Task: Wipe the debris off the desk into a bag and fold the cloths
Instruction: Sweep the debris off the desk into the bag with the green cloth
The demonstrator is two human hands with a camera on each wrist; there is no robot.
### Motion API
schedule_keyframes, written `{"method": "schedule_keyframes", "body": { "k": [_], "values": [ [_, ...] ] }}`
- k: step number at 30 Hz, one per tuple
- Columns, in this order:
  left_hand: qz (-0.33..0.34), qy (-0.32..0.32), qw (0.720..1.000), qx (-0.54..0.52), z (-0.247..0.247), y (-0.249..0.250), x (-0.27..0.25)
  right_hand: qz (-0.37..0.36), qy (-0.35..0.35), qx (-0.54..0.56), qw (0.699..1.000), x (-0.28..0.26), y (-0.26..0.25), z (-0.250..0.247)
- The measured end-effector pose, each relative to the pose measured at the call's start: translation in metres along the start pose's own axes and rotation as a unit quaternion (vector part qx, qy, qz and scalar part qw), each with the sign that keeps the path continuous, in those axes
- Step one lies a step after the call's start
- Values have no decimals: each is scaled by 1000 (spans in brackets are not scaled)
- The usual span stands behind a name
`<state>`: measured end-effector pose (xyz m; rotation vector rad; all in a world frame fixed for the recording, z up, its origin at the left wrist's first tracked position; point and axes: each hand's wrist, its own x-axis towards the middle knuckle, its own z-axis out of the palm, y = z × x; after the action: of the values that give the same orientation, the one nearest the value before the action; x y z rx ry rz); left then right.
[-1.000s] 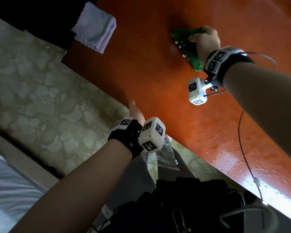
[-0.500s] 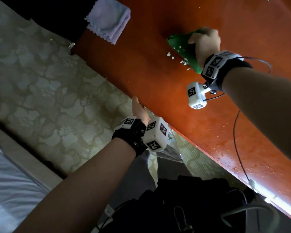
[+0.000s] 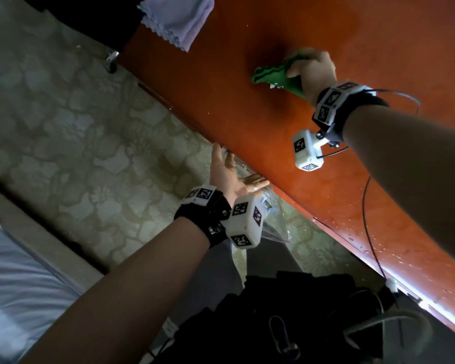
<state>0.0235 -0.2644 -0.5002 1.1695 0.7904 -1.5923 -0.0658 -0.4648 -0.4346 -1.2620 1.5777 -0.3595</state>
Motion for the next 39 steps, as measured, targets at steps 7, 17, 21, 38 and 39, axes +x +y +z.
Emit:
{"method": "schedule_keyframes", "body": {
  "k": [7, 17, 21, 38, 39],
  "values": [
    [28, -19, 999, 7, 2, -7, -10, -7, -38, -16, 999, -38, 23, 13],
    [23, -44, 999, -14, 0, -14, -26, 15, -75, 25, 997, -110, 56, 61],
    [32, -40, 999, -9, -4, -13, -26, 39, -68, 67, 995, -128, 63, 72],
    [34, -2, 997, 75, -4, -4, -32, 1, 47, 33, 998, -119, 52, 39],
    [37, -2, 996, 77, -6, -6, -30, -8, 24, 10, 1000, -124, 56, 44]
  ]
}}
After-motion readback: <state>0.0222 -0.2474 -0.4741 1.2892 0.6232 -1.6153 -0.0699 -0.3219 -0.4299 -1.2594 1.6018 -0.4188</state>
